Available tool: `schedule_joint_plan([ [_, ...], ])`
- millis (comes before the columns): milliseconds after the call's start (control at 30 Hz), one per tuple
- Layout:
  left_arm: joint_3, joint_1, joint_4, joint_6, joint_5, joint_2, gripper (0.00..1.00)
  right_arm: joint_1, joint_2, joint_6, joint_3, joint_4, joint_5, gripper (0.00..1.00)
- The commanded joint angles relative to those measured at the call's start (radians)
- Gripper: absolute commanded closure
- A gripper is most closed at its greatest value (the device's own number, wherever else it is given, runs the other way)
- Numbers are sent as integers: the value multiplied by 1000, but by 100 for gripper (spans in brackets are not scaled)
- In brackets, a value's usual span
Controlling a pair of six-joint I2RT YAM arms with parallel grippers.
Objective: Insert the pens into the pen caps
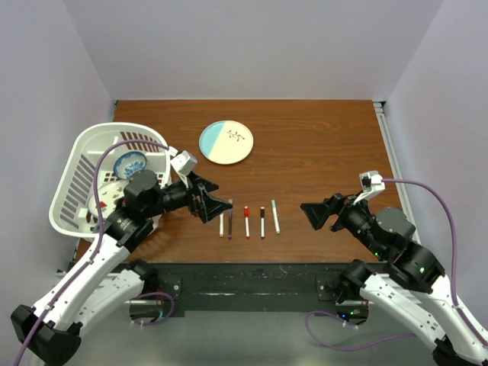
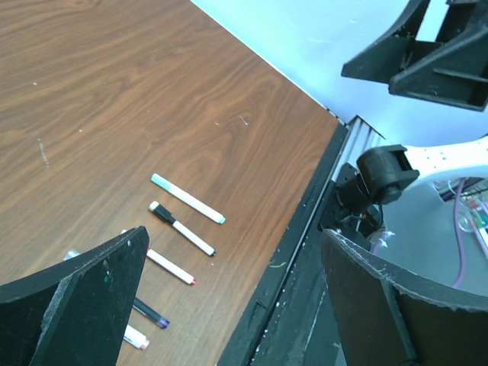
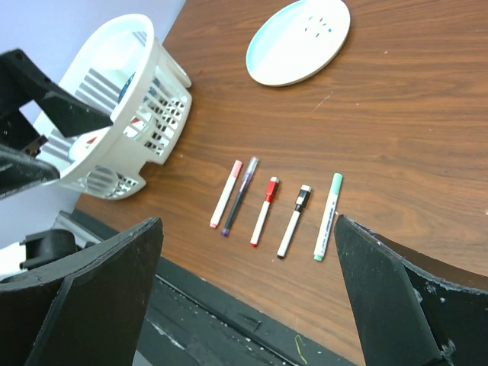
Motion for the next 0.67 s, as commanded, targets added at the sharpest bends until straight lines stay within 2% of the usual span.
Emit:
schedule_joint_plan([
  [0, -1, 7, 49, 17, 56, -2, 0, 1, -1, 28, 18, 1, 51, 1],
  [633, -3, 7, 59, 13, 31, -35, 0, 2, 39, 7, 20, -3, 23, 1],
])
